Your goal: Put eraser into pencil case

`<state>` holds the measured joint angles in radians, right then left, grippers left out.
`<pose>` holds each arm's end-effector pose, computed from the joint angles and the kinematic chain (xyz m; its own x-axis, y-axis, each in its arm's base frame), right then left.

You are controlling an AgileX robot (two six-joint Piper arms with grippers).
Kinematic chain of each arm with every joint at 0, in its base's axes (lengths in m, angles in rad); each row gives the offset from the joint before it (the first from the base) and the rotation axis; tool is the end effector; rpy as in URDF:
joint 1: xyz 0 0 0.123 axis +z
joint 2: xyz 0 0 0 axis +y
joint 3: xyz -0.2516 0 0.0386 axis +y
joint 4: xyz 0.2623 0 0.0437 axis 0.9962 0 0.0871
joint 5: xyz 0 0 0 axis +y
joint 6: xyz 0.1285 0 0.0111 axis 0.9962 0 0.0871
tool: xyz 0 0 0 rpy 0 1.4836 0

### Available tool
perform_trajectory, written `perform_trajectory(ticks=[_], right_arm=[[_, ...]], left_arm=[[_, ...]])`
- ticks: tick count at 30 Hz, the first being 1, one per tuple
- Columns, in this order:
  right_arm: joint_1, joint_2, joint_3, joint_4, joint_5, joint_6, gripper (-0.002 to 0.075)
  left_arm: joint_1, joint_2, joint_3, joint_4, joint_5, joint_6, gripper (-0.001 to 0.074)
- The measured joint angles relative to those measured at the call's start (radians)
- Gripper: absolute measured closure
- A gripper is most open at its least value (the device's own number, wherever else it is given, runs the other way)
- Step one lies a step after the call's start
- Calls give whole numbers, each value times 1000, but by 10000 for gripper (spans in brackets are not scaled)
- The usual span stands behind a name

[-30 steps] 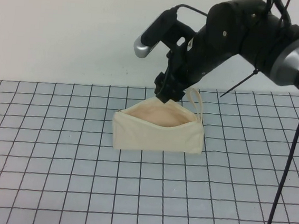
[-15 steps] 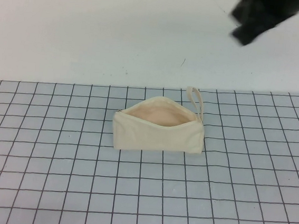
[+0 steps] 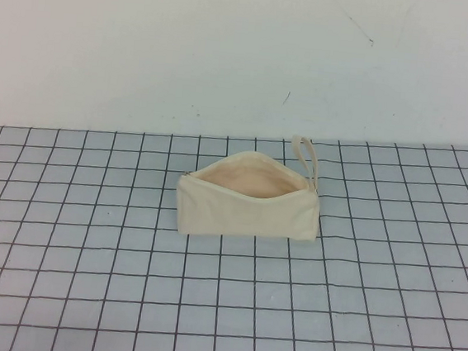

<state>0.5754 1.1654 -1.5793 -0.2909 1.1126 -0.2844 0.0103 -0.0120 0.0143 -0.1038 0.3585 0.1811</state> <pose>0.2379 0.1147 0.4450 -0.2894 -0.6532 -0.6997 -0.5073 0.7245 -0.4666 0.1345 -0.0033 0.1669 -0.2655 0.0810 -0.9607 0.0471 0.9964 0.0710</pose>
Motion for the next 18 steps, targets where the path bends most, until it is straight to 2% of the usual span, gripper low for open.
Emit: perform_trajectory(ticks=[3, 7, 10, 13, 18], right_arm=[[0, -139, 198, 0, -115, 54, 725], [0, -356, 515, 0, -386, 199, 726], [0, -495, 728, 0, -559, 243, 726], [0, -609, 895, 0, -646, 266, 726], [0, -752, 1077, 4, -674, 284, 726]], left_arm=[[0, 0, 0, 0, 0, 0, 736], [0, 0, 0, 0, 0, 0, 737], [0, 0, 0, 0, 0, 0, 737], [0, 0, 0, 0, 0, 0, 737], [0, 0, 0, 0, 0, 0, 737]])
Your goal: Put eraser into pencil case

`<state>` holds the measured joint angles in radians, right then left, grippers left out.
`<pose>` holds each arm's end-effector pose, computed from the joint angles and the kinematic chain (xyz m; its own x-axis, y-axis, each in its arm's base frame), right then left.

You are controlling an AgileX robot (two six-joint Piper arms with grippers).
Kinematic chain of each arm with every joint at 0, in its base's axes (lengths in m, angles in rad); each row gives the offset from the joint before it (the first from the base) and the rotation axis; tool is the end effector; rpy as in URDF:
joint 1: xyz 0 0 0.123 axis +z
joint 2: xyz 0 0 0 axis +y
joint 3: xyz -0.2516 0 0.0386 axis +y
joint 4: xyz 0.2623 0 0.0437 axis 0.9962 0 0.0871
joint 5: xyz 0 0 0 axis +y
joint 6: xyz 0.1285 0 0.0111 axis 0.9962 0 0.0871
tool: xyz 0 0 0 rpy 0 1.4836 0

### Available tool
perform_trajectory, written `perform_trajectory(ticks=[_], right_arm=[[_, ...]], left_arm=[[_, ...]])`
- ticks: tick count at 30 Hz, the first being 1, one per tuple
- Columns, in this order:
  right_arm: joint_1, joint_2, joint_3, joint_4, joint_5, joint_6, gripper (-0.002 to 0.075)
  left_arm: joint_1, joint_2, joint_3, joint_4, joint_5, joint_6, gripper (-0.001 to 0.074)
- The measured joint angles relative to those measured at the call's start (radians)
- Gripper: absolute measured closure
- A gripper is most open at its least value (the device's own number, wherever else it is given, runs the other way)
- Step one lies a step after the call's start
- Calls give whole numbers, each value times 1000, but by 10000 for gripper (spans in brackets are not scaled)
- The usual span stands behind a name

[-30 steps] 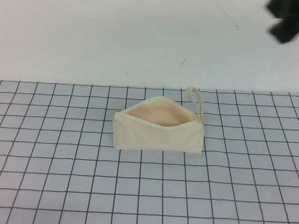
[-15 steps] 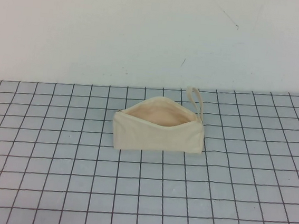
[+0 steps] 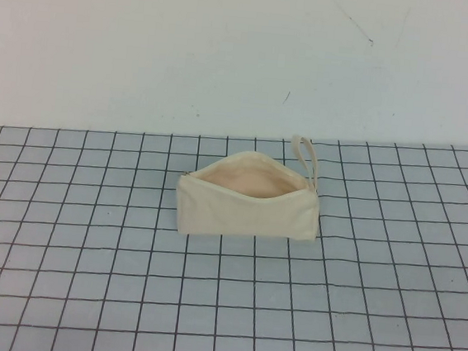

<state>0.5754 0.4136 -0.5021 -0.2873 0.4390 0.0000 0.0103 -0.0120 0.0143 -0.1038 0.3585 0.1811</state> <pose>0.1483 0.0776 0.2947 -0.0842 -0.3604 -0.9290 -0.4803 0.8315 -0.2790 0.1345 -0.0033 0.1669 -0.2655 0.0810 -0.9607 0.0471 0.9964 0.0710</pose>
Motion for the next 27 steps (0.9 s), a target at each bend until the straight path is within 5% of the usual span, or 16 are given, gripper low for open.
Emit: perform_trajectory(ticks=[11, 15, 20, 22, 27], right_arm=[[0, -42, 227, 1, -15, 0, 726], [-28, -70, 288, -121, -18, -56, 726], [-223, -203, 388, -144, -133, -60, 726], [-378, -280, 468, -146, -231, -30, 726], [-568, -402, 530, -126, -277, 143, 726]], left_arm=[[0, 0, 0, 0, 0, 0, 736], [0, 0, 0, 0, 0, 0, 737], [0, 0, 0, 0, 0, 0, 736], [0, 0, 0, 0, 0, 0, 736], [0, 0, 0, 0, 0, 0, 736]])
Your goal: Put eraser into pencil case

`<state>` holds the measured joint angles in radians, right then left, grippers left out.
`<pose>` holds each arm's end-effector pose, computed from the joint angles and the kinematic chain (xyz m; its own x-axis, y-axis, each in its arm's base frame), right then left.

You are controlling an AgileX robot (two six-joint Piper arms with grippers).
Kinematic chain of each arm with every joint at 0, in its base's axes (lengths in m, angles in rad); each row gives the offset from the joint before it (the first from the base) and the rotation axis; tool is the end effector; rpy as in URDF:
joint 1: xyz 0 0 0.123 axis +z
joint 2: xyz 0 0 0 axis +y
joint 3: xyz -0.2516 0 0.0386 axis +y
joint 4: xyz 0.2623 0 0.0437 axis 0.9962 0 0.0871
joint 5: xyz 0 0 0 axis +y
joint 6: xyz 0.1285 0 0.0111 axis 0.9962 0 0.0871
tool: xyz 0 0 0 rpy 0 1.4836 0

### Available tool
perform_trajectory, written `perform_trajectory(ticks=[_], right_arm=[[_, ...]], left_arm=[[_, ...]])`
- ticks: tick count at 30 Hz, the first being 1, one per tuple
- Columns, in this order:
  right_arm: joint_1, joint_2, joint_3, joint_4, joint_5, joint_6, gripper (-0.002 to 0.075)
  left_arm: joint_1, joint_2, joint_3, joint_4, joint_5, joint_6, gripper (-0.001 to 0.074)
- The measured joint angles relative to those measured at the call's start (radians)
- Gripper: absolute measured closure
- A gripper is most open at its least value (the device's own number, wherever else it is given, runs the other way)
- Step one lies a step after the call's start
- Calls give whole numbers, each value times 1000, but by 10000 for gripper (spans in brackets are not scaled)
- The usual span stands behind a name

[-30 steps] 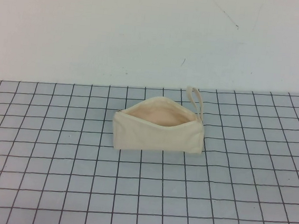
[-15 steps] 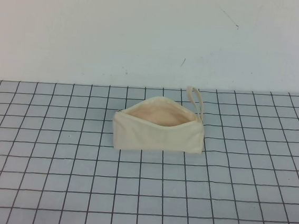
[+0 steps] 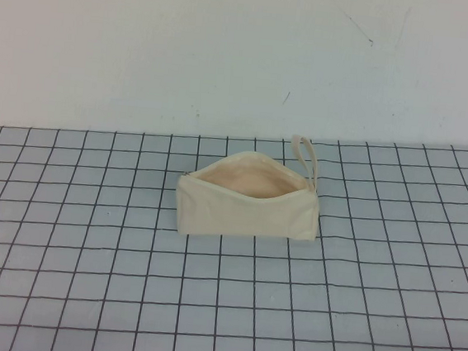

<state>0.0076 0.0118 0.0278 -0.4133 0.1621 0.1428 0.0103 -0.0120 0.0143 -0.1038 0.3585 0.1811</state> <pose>0.1408 -0.0073 0.1847 -0.1123 -0.2629 -0.9583 0.0284 0.9631 -0.2675 0.1345 -0.0033 0.1669 -0.2655 0.0810 -0.9607 0.0471 0.9964 0.0710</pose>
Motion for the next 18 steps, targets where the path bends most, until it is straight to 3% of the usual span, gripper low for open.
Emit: perform_trajectory(ticks=[4, 13, 18], right_arm=[[-57, -20, 0, 7, 12, 72, 726], [-63, -20, 0, 13, 18, 88, 726], [-63, -20, 0, 182, 50, 7, 726]], left_arm=[[0, 0, 0, 0, 0, 0, 736], [0, 0, 0, 0, 0, 0, 737], [0, 0, 0, 0, 0, 0, 736]])
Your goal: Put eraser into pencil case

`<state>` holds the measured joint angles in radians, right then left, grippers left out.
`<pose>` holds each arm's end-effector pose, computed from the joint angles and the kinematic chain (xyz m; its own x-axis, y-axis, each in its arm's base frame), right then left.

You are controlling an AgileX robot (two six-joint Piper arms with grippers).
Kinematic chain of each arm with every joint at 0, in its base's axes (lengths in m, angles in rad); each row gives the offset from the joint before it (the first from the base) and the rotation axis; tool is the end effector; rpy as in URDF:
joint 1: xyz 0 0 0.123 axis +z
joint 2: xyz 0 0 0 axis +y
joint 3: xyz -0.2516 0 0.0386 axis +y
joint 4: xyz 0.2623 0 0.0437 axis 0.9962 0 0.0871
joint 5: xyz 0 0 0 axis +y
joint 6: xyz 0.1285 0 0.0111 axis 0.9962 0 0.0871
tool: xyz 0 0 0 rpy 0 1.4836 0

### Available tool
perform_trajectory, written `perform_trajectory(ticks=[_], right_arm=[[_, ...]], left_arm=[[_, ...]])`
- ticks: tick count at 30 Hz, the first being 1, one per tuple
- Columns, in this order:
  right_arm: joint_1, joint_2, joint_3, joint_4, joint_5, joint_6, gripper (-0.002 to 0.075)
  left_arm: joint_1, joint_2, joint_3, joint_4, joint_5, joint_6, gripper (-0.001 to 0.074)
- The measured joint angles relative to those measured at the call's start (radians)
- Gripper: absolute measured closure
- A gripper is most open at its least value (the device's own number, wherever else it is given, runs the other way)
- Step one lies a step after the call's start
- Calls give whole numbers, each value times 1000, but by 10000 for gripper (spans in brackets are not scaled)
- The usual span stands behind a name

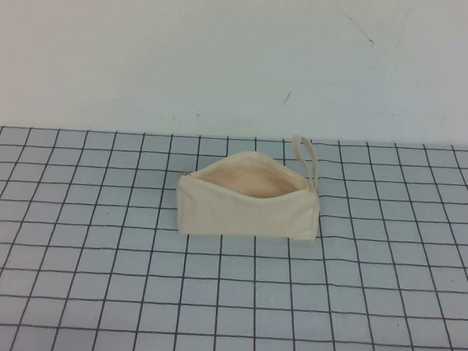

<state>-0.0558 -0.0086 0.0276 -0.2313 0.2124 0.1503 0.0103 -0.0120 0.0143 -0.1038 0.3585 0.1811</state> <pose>0.1382 -0.0140 0.1802 -0.1455 -0.0678 -0.9870 0.0927 0.9923 -0.0818 0.1345 -0.0033 0.1669 -0.2655 0.0810 -0.9607 0.0471 0.9964 0.0710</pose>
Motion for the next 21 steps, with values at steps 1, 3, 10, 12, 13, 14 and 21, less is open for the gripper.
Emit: perform_trajectory(ticks=[1, 3, 10, 12, 13, 14, 21], right_arm=[[0, 0, 0, 32, 21, -29, 726], [2, 0, 0, 111, 106, -83, 726], [76, 0, -6, 194, 157, -137, 726], [78, 0, -6, 195, 161, -138, 726], [80, 0, -6, 195, 161, -140, 726], [80, 0, -6, 197, 161, -140, 726], [80, 0, -6, 197, 161, -143, 727]], left_arm=[[0, 0, 0, 0, 0, 0, 736], [0, 0, 0, 0, 0, 0, 736], [0, 0, 0, 0, 0, 0, 736], [0, 0, 0, 0, 0, 0, 736], [0, 0, 0, 0, 0, 0, 736], [0, 0, 0, 0, 0, 0, 736], [0, 0, 0, 0, 0, 0, 736]])
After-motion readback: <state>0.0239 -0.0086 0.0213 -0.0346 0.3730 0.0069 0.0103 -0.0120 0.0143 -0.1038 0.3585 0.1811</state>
